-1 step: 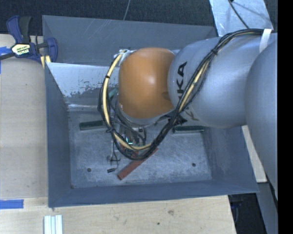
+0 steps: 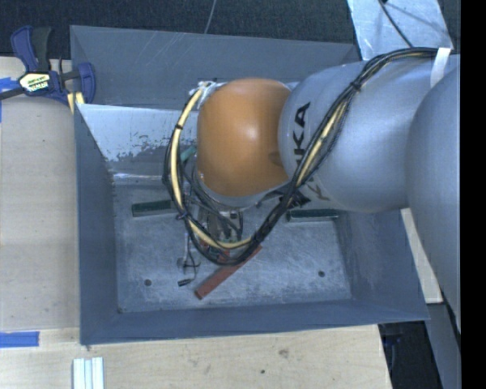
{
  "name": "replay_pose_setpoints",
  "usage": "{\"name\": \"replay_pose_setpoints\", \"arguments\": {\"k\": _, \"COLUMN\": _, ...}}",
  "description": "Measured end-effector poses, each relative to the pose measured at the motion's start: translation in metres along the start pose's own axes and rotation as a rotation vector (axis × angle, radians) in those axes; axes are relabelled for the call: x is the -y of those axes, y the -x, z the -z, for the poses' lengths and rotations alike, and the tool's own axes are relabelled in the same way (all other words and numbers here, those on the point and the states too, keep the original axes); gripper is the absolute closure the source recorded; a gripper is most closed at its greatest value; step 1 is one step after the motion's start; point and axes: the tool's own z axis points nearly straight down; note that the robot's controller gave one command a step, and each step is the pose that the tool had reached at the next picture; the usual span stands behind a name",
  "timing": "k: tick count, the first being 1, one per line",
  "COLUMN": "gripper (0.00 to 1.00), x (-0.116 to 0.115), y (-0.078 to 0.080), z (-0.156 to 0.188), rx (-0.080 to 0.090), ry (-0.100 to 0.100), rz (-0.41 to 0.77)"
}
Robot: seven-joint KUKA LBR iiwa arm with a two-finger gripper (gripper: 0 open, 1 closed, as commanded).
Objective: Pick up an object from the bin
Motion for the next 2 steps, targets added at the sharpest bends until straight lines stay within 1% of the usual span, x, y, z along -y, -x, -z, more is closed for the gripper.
{"name": "replay_pose_setpoints", "arguments": {"k": 1, "gripper": 0.0, "x": 0.04, "y": 0.028, "z": -0.075, "rx": 0.004, "ry": 0.001, "rz": 0.075}}
{"name": "replay_pose_setpoints", "arguments": {"k": 2, "gripper": 0.0, "x": 0.104, "y": 0.007, "z": -0.083, "rx": -0.004, "ry": -0.006, "rz": 0.115}}
